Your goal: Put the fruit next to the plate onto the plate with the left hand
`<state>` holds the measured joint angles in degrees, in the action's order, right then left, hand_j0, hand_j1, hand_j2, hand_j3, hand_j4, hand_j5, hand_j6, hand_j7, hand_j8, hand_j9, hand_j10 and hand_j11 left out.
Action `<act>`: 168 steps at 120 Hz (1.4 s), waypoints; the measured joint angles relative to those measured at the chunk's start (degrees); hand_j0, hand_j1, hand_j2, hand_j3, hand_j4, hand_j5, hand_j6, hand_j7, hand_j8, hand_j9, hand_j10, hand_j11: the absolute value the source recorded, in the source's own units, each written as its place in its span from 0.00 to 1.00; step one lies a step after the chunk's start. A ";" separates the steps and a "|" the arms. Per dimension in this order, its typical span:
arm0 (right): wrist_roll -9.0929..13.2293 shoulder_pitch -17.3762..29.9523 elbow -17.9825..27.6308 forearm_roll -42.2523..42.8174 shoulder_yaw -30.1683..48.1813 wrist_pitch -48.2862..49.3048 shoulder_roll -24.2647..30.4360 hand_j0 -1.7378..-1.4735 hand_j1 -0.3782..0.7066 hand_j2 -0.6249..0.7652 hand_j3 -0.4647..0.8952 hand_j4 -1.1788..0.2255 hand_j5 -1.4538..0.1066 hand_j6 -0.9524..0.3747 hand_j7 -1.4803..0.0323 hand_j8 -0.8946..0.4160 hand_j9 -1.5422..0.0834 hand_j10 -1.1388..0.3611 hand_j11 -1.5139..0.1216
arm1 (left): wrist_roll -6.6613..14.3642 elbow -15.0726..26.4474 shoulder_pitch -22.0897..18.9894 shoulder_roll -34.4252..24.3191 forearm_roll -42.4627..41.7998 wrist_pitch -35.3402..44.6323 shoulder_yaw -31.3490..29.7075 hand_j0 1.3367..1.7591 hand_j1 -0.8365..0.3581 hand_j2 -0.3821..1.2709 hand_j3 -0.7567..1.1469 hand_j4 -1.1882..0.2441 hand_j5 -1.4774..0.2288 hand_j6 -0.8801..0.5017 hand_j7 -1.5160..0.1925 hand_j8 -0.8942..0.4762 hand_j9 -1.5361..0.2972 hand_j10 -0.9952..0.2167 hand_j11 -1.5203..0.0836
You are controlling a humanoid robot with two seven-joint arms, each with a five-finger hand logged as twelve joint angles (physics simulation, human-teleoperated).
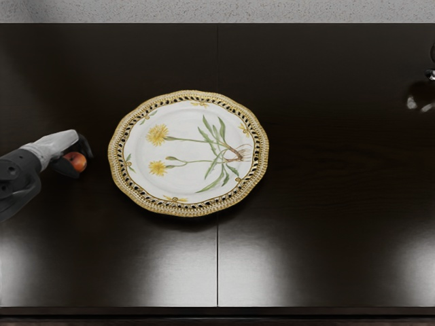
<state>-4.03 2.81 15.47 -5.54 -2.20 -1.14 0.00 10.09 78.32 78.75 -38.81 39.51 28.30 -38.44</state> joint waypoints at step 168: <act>-0.01 0.00 0.00 0.00 0.00 0.00 0.00 0.30 0.06 0.44 0.34 0.82 0.91 0.69 0.95 0.66 0.92 0.74 0.90 | 0.54 4.11 17.74 14.57 -8.76 -4.17 -0.08 0.76 0.37 0.56 0.40 0.33 0.20 0.34 0.27 0.37 0.28 0.28 0.30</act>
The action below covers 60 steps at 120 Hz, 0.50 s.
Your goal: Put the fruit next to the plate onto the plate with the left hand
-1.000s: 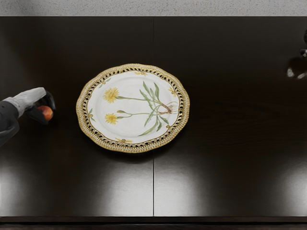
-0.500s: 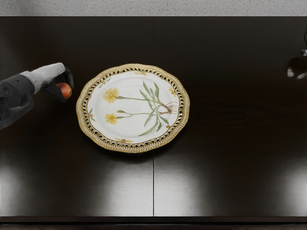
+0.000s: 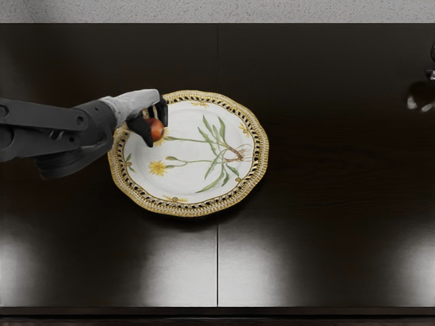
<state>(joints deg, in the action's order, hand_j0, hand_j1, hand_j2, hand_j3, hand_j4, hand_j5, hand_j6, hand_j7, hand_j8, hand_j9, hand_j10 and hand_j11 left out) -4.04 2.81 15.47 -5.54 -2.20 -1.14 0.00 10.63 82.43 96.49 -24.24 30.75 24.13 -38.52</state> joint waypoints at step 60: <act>0.00 0.00 0.00 0.00 0.00 0.00 0.00 0.30 0.06 0.44 0.34 0.82 0.90 0.69 0.95 0.66 0.92 0.74 0.90 | 0.01 -0.27 -3.37 3.15 -1.08 0.10 -0.86 0.76 0.38 0.56 0.40 0.34 0.26 0.31 0.31 0.34 0.31 0.26 0.34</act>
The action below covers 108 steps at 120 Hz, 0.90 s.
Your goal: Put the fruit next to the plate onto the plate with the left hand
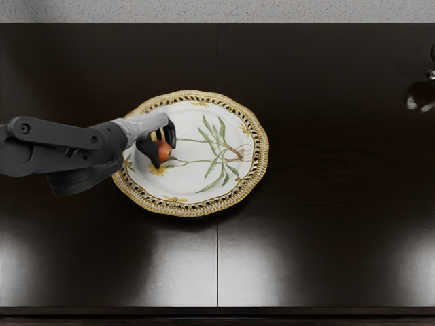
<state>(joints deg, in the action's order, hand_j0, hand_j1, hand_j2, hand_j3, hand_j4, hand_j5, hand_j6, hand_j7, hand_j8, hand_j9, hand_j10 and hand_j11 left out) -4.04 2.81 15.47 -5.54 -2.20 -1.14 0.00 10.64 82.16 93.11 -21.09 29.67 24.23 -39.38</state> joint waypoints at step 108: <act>-0.01 0.00 0.00 0.00 0.00 0.00 0.00 0.30 0.06 0.44 0.34 0.82 0.91 0.69 0.95 0.66 0.92 0.74 0.90 | -0.26 0.31 0.75 -39.06 -18.96 -41.06 6.85 0.76 0.74 0.27 0.40 0.65 0.67 0.45 0.69 0.47 0.65 0.61 0.74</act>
<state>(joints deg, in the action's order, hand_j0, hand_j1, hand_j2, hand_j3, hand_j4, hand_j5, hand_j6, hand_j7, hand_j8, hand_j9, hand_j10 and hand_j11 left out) -4.04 2.81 15.47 -5.54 -2.20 -1.14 0.00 10.37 82.48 93.86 -60.15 10.71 -16.83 -32.53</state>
